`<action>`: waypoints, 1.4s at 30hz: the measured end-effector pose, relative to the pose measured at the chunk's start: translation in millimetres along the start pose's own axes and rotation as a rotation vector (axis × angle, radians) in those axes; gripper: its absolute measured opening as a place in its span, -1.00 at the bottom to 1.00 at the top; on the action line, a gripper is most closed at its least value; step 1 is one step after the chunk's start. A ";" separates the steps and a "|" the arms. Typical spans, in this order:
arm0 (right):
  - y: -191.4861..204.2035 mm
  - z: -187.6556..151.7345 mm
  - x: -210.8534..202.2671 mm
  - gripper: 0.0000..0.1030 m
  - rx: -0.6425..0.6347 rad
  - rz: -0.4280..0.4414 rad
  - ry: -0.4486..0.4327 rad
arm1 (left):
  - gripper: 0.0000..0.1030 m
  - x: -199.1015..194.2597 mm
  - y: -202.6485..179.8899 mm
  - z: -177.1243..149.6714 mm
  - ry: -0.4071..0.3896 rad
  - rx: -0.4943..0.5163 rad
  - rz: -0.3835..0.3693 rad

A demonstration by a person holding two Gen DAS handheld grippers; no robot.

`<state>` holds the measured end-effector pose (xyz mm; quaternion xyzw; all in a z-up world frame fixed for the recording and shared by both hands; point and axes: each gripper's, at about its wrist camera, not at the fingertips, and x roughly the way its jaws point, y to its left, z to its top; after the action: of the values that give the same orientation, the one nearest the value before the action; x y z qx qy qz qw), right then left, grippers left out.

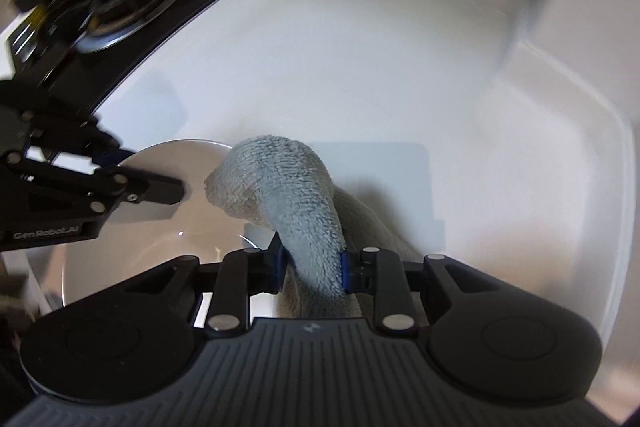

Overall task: Clean bowl
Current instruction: 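Keep wiping the bowl interior with the cloth while the left gripper holds the rim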

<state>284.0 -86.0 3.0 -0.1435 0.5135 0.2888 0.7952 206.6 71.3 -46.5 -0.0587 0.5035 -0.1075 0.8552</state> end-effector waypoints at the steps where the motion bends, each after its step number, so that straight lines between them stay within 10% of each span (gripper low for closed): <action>1: -1.5 -4.4 -1.1 -0.62 0.027 -0.011 -0.009 | -0.82 -1.2 -2.2 -1.9 0.001 -0.002 0.008; 9: -4.7 -42.6 -10.3 -0.61 0.286 -0.051 -0.096 | -0.87 4.2 -6.5 -1.7 0.003 0.048 0.061; 27: 11.4 8.4 9.3 -0.55 -0.305 0.044 0.123 | -0.86 23.5 -8.2 22.8 0.024 0.402 -0.043; 42: 2.6 -5.4 3.8 -0.61 -0.010 0.026 0.010 | -0.71 23.2 8.5 25.2 0.006 0.018 0.007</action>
<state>279.6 -85.6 -2.5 -0.1422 0.5177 0.3009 0.7882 240.6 73.7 -55.7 -0.0489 0.5055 -0.1094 0.8545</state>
